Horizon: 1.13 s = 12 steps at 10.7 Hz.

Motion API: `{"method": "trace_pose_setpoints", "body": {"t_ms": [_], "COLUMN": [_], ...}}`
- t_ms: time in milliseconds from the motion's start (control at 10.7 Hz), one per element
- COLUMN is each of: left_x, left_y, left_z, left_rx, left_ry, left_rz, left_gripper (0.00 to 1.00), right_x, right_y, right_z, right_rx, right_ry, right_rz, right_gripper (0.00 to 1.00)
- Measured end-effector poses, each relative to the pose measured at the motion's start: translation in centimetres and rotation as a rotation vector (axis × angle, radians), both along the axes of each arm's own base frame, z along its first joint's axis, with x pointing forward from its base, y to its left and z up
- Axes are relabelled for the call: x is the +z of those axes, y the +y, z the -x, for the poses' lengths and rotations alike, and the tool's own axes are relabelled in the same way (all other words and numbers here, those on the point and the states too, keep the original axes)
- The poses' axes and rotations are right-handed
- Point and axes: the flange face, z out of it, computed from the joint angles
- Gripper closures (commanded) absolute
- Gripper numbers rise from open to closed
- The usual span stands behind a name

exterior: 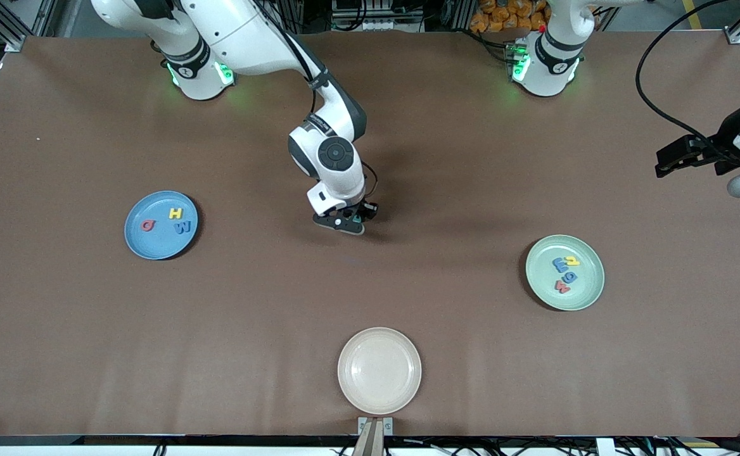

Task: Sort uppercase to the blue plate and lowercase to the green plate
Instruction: 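Lower the right gripper and grasp the teal R, then carry the teal R to the blue plate and release it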

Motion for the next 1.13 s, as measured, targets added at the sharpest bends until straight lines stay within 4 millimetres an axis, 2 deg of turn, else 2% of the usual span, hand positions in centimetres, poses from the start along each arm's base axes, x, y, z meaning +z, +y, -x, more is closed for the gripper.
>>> {"method": "trace_pose_setpoints", "body": {"t_ms": [281,751,938,1126], "left_x": [0.2,0.1,0.1,0.1], "left_y": [0.0,-0.1,-0.2,-0.2], "left_z": [0.0,0.0,0.0,0.0], "left_rx": [-0.001,-0.002,-0.003,-0.004], "left_ry": [-0.003,-0.003,-0.003,-0.002], "left_rz": [0.0,0.0,0.0,0.0], "left_gripper": [0.0,0.0,0.0,0.0], "right_x": [0.1,0.1,0.8,1.5], "right_y": [0.0,-0.4,-2.3,-5.3], "right_z": [0.0,-0.4,-2.5,-5.4], "right_rx": [0.0,0.021,0.064,0.133], "right_ry": [0.003,0.01,0.041,0.07], "right_rz": [0.004,0.015,0.043,0.054], "right_gripper": [0.72,0.73,0.73,0.73]}}
